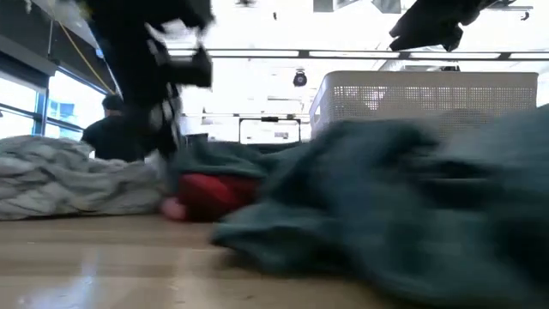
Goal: Sort clothes
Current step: Put the red socks into the white laundry bin
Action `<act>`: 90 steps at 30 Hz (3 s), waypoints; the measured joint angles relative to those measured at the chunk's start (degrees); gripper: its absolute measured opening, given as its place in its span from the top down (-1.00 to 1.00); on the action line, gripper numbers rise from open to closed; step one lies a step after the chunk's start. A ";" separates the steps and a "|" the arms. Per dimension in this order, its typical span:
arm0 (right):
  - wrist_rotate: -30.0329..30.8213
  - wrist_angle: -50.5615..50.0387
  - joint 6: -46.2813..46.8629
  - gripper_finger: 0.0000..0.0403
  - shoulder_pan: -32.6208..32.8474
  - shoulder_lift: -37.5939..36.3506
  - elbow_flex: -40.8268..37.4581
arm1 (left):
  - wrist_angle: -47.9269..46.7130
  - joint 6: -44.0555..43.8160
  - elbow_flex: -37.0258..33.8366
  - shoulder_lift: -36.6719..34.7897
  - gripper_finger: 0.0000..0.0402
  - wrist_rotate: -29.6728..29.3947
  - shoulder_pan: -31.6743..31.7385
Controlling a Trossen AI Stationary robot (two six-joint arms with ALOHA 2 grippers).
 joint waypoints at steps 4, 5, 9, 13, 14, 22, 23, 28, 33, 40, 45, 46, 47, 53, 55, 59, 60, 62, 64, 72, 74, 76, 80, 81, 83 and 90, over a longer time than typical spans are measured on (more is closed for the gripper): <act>-0.01 0.24 0.56 0.14 0.00 0.01 0.00 | -8.21 -14.33 -0.05 -6.55 0.94 -6.58 -2.85; 0.00 0.47 0.56 0.14 0.00 0.03 0.00 | -8.15 -17.09 -0.05 -7.65 0.91 -7.14 -3.31; -0.03 1.46 0.29 0.14 0.00 0.05 0.00 | -7.18 -20.17 0.10 -11.18 0.74 -4.73 -3.79; -0.03 1.66 0.26 0.14 0.00 0.05 0.00 | -3.65 -19.46 0.08 -11.95 0.52 3.59 -3.51; -0.03 1.61 0.26 0.14 0.00 0.05 0.00 | -1.83 -17.79 0.10 -11.80 0.47 6.02 -3.51; -0.03 1.64 0.21 0.14 0.00 0.05 0.00 | 22.94 -3.43 -4.71 -7.02 0.21 15.61 -6.05; -0.03 1.64 0.21 0.14 0.00 0.05 0.00 | 24.28 -2.75 -5.10 -5.81 0.21 16.80 -5.79; -0.03 1.62 0.15 0.14 0.00 0.05 0.00 | 27.03 -1.22 -5.67 1.65 0.24 19.46 -4.22; -0.03 1.64 0.31 0.14 0.00 0.05 0.00 | 25.06 -0.66 -4.98 5.84 0.53 18.64 -3.66; -0.42 4.36 -0.19 0.14 0.08 1.21 0.00 | 12.56 -1.83 1.98 1.09 0.88 16.89 -5.84; -7.57 17.22 -9.98 0.14 1.26 7.05 0.00 | 12.97 0.60 5.14 -8.03 0.90 9.31 -8.55; -9.85 20.65 -12.40 0.14 1.57 8.84 0.00 | 14.10 1.28 5.08 -9.76 0.91 7.94 -8.92; -12.50 24.29 -14.95 0.14 1.82 10.55 0.02 | 15.47 2.22 5.06 -11.74 0.92 6.08 -9.25; -17.94 42.18 -28.72 0.14 2.21 21.85 0.02 | 27.71 10.70 5.20 -17.75 0.92 3.06 -10.15; -15.74 47.91 -30.78 0.14 1.79 24.74 0.02 | 31.97 13.82 5.19 -17.88 0.92 4.42 -10.13; -16.00 57.57 -32.64 0.14 0.81 28.18 0.02 | 37.90 17.42 5.21 -16.48 0.92 8.28 -9.74; -17.64 59.13 -32.73 0.14 0.59 28.68 0.02 | 39.01 17.75 5.19 -15.86 0.92 9.14 -9.60; -21.34 60.77 -32.46 0.14 0.16 29.39 0.02 | 41.23 18.54 5.19 -14.99 0.92 9.88 -9.37; -24.52 62.32 -31.37 0.14 -0.19 29.94 0.02 | 43.60 19.23 5.21 -14.03 0.92 11.01 -9.02; -28.19 63.10 -28.94 0.65 -0.46 30.23 -0.02 | 44.67 17.49 5.19 -10.92 0.78 10.94 -7.95; -28.16 63.16 -28.83 0.89 -0.46 29.72 -0.02 | 43.38 16.44 5.19 -10.92 0.68 9.97 -7.88; -27.19 63.25 -28.73 0.91 -0.44 29.01 -0.02 | 41.95 15.06 5.19 -11.08 0.58 8.54 -7.84; -19.72 61.75 -30.90 0.95 -0.14 25.54 -0.02 | 32.98 10.02 5.28 -11.99 0.42 3.60 -8.41; -15.82 61.22 -32.77 0.96 0.10 23.96 -0.02 | 29.41 7.68 5.28 -12.10 0.40 1.52 -8.70; -6.56 60.64 -38.50 0.96 0.86 20.41 0.02 | 22.87 2.37 5.21 -12.17 0.36 -2.36 -9.62; 24.11 60.16 -71.90 0.93 -3.56 8.06 0.07 | 9.80 -14.93 5.21 -12.04 0.37 -12.22 -12.94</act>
